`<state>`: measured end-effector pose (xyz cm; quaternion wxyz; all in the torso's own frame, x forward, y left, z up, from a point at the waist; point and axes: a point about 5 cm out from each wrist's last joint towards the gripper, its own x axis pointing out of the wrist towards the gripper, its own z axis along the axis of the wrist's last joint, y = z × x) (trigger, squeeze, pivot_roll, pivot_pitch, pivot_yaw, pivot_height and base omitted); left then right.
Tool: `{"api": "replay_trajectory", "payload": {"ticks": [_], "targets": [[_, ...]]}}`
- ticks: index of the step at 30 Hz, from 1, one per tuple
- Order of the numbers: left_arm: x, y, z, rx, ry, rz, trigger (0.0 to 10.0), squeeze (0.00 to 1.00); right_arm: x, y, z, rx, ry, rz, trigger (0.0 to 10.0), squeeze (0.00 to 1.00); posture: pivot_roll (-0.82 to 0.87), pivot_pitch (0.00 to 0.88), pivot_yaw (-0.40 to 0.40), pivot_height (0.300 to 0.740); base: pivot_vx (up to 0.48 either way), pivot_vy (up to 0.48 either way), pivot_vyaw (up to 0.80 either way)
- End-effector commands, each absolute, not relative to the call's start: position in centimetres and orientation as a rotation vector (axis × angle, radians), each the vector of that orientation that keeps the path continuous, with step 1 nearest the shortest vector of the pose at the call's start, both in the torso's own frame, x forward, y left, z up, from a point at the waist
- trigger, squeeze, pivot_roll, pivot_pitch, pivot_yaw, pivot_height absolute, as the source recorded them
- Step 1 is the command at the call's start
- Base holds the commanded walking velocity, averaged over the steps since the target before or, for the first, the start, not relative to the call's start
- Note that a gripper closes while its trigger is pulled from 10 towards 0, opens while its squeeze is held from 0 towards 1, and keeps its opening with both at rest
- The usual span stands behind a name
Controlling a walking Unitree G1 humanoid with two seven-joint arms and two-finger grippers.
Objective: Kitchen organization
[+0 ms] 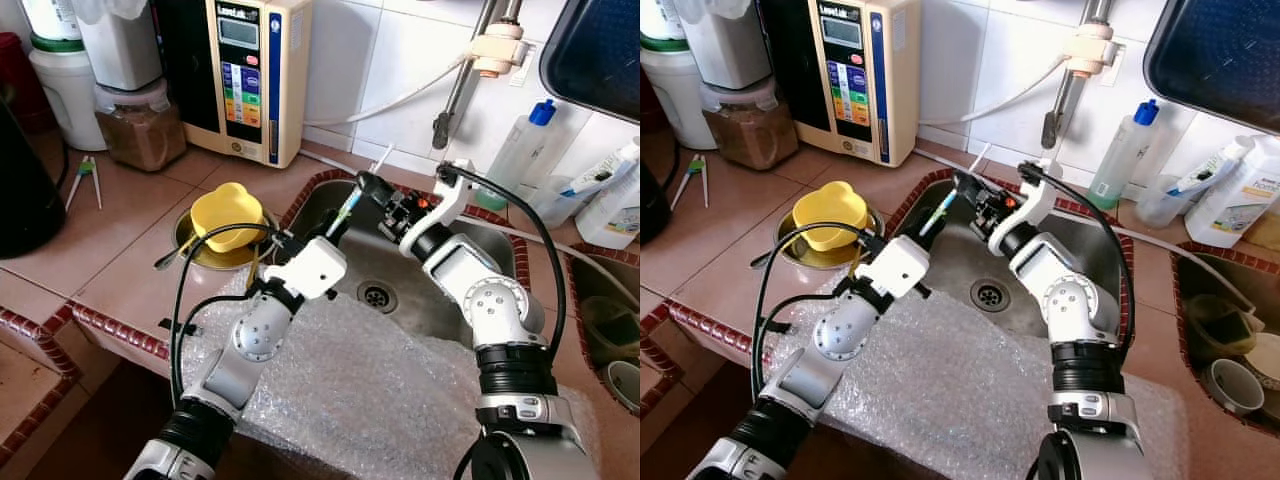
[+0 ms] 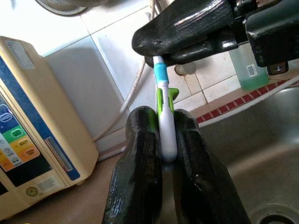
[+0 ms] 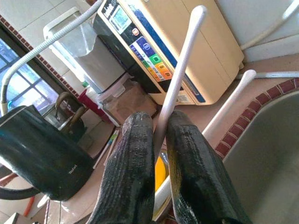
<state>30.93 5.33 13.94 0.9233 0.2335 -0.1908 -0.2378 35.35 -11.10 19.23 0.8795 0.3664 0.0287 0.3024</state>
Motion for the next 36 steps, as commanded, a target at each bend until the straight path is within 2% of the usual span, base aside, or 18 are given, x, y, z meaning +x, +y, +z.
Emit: {"api": "replay_trajectory", "payload": {"ticks": [1,3,4,5,6,7,12,16,32,33,34,35,36], "targets": [[31.0,4.6,14.9,0.471,-0.443,-0.509,3.7,0.0,35.8,-12.8,19.4,0.743,0.045,0.548,0.0,0.0,0.04,0.0,-0.118,0.74,0.0,0.0,0.0],[30.9,4.4,14.8,0.469,-0.443,-0.526,3.9,0.0,35.9,-13.0,19.4,0.74,0.045,0.536,0.0,0.0,0.04,0.0,-0.12,0.74,0.0,0.0,0.0],[30.9,4.3,14.8,0.464,-0.441,-0.536,4.9,0.0,35.9,-13.0,19.4,0.738,0.043,0.529,0.0,0.0,0.04,0.0,-0.12,0.74,0.0,0.0,0.0],[30.8,4.2,14.8,0.453,-0.436,-0.547,8.5,0.0,36.0,-13.1,19.4,0.737,0.042,0.522,0.0,0.0,0.04,0.0,-0.121,0.74,0.0,0.0,0.0],[30.8,4.1,14.7,0.445,-0.432,-0.555,10.0,0.24,36.0,-13.2,19.3,0.731,0.042,0.514,0.0,0.0,0.04,0.0,-0.122,0.74,0.0,0.0,0.0],[30.7,4.0,14.7,0.416,-0.423,-0.571,10.0,1.0,36.0,-13.3,19.2,0.712,0.041,0.5,0.0,0.0,0.04,0.0,-0.123,0.74,0.0,0.0,0.0],[30.2,3.5,14.5,0.371,-0.392,-0.656,10.0,1.0,36.2,-13.7,19.0,0.627,0.027,0.452,0.0,0.0,0.03,0.0,-0.125,0.74,0.0,0.0,0.0],[29.7,3.1,14.1,0.417,-0.35,-0.79,10.0,1.0,36.6,-14.3,18.8,0.512,0.008,0.405,0.0,0.0,0.04,0.0,-0.125,0.74,0.0,0.0,0.0],[29.1,5.4,12.3,0.452,-0.196,-0.869,10.0,1.0,37.6,-16.1,15.5,0.202,0.103,0.384,0.0,0.0,0.04,0.0,-0.106,0.74,0.0,0.0,0.0],[29.1,5.7,12.3,0.461,-0.187,-0.867,10.0,1.0,37.7,-16.2,15.1,0.178,0.118,0.395,2.0,0.0,0.04,0.0,-0.106,0.74,0.0,0.0,0.0],[29.2,5.9,12.3,0.466,-0.187,-0.859,10.0,1.0,37.7,-16.3,14.9,0.169,0.125,0.391,8.4,0.44,0.05,0.0,-0.109,0.74,0.0,0.0,0.0],[29.2,6.0,12.4,0.469,-0.188,-0.853,10.0,1.0,37.7,-16.4,14.8,0.162,0.129,0.388,8.4,0.44,0.05,0.0,-0.109,0.74,0.0,0.0,0.0],[29.3,6.3,12.4,0.473,-0.186,-0.845,10.0,1.0,37.7,-16.4,14.5,0.148,0.142,0.387,10.0,1.0,0.05,0.0,-0.108,0.74,0.0,0.0,0.0]]}}
